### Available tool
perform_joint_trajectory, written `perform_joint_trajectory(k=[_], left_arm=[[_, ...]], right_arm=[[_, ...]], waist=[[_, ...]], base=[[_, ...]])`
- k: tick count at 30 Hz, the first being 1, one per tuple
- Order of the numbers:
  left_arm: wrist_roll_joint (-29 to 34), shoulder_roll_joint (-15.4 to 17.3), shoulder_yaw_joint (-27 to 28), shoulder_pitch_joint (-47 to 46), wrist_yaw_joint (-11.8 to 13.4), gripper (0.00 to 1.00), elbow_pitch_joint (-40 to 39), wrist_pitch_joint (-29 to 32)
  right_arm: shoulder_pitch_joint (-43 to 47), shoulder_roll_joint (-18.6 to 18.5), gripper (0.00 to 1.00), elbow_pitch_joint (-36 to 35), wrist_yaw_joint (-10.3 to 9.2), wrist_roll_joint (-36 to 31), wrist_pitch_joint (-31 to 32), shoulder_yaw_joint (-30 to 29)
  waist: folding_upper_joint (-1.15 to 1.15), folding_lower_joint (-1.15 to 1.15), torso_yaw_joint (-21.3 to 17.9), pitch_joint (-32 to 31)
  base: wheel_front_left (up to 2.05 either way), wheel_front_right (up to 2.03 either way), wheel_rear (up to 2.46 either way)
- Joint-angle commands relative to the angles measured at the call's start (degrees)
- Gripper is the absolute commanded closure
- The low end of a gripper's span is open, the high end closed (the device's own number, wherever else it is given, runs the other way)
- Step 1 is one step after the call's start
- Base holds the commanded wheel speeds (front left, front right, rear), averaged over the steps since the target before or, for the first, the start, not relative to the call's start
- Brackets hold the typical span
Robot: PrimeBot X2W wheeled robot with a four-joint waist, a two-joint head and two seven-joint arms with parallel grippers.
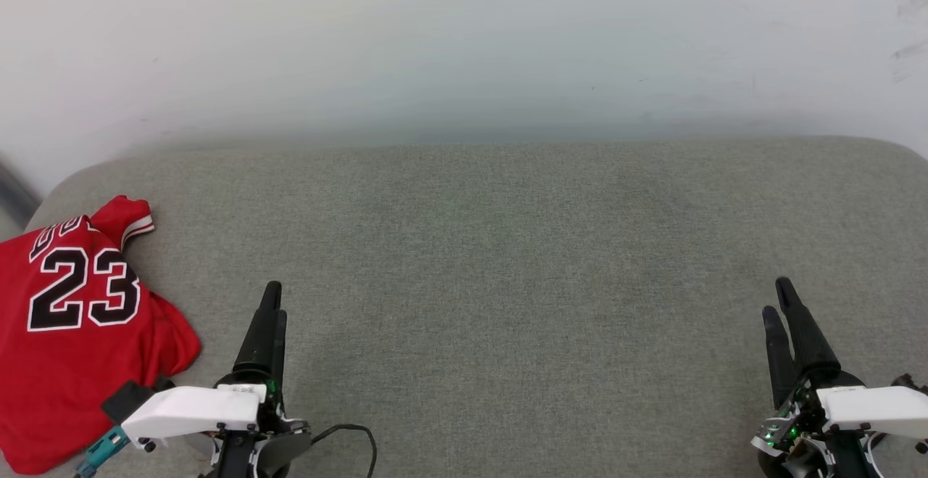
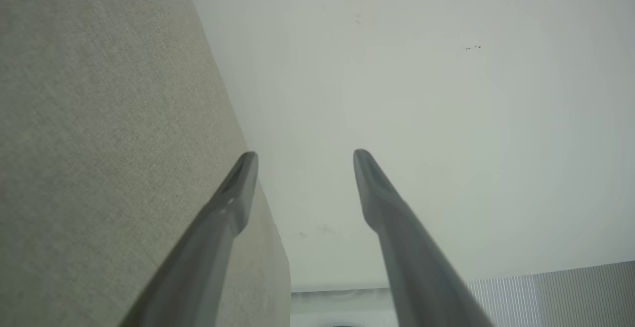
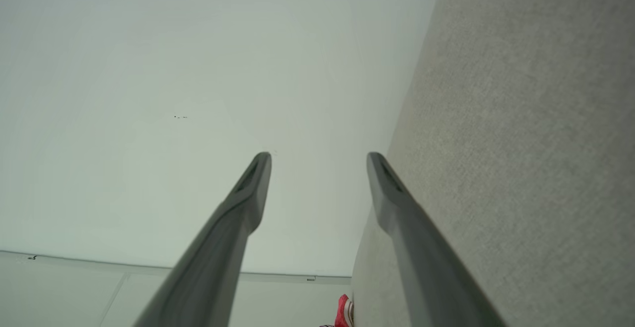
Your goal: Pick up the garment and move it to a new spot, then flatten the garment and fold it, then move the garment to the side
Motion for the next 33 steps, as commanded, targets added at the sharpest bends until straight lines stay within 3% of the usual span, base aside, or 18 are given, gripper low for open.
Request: perform_joint_trajectory(k=[1, 11, 21, 33], left_arm=[[2.26, 0.12, -0.64, -2.01, -0.03, 0.00, -1.37, -0.62], [16.62, 0.13, -2.90, -2.61, 0.05, 0.00, -1.85, -2.92], [30.98, 0.15, -4.81, -2.66, 1.37, 0.00, -2.62, -5.01], [44.20, 0.39, -6.13, -3.00, 2.09, 0.00, -1.70, -7.28]], right_arm=[[-0.61, -0.82, 0.00, -1.53, 0.00, -1.25, -0.78, 0.50], [-0.34, -2.21, 0.00, -2.75, 0.00, -11.94, -3.39, 2.11], [-0.14, -1.86, 0.00, -3.60, 0.00, -27.92, -5.40, 1.71], [0.50, -1.20, 0.00, -5.92, 0.00, -43.30, -4.49, 2.14]], waist=[[0.00, 0.00, 0.02, 0.00], [0.00, 0.00, 0.04, -0.09], [0.00, 0.00, 0.00, -0.21], [0.00, 0.00, 0.16, -0.31]], base=[[0.00, 0.00, 0.00], [0.00, 0.00, 0.00], [0.00, 0.00, 0.00], [0.00, 0.00, 0.00]])
